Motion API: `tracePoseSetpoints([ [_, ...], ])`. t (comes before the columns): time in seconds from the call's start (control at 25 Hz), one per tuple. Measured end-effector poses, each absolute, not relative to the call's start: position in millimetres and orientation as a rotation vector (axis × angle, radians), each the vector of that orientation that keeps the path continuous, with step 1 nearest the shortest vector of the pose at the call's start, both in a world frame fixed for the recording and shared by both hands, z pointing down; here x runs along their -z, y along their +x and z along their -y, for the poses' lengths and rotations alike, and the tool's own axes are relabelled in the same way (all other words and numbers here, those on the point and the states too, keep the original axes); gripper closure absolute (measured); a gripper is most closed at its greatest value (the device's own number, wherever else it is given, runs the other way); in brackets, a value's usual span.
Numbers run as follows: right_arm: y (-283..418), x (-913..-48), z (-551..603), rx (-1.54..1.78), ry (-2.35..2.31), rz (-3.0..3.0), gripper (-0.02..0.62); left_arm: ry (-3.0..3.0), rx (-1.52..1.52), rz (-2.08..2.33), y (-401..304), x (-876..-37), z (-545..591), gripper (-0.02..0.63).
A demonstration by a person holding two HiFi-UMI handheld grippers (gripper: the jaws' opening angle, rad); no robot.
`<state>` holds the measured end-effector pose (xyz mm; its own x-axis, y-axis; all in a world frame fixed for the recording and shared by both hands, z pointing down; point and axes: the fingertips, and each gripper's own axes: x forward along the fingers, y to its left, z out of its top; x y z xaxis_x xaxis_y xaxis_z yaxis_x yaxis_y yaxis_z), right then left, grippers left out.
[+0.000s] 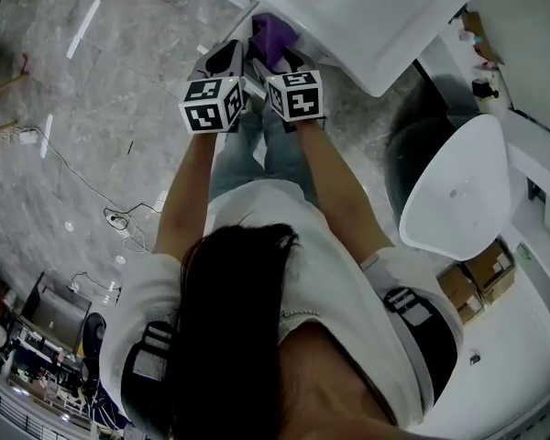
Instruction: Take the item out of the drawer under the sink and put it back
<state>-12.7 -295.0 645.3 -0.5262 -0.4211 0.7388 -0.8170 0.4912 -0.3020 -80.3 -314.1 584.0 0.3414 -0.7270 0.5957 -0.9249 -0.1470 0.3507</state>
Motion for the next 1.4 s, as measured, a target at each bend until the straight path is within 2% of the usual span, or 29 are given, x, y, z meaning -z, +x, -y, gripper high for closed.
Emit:
tracePoseSetpoints([
  [0.64, -24, -746, 323, -0.874, 0.927, 2.073, 0.311, 1.875, -0.415, 1.459, -85, -659, 342, 0.603],
  [1.4, -22, -819, 328, -0.98, 0.985, 1.903, 0.301, 1.858, -0.422, 1.437, -90, -701, 356, 0.603],
])
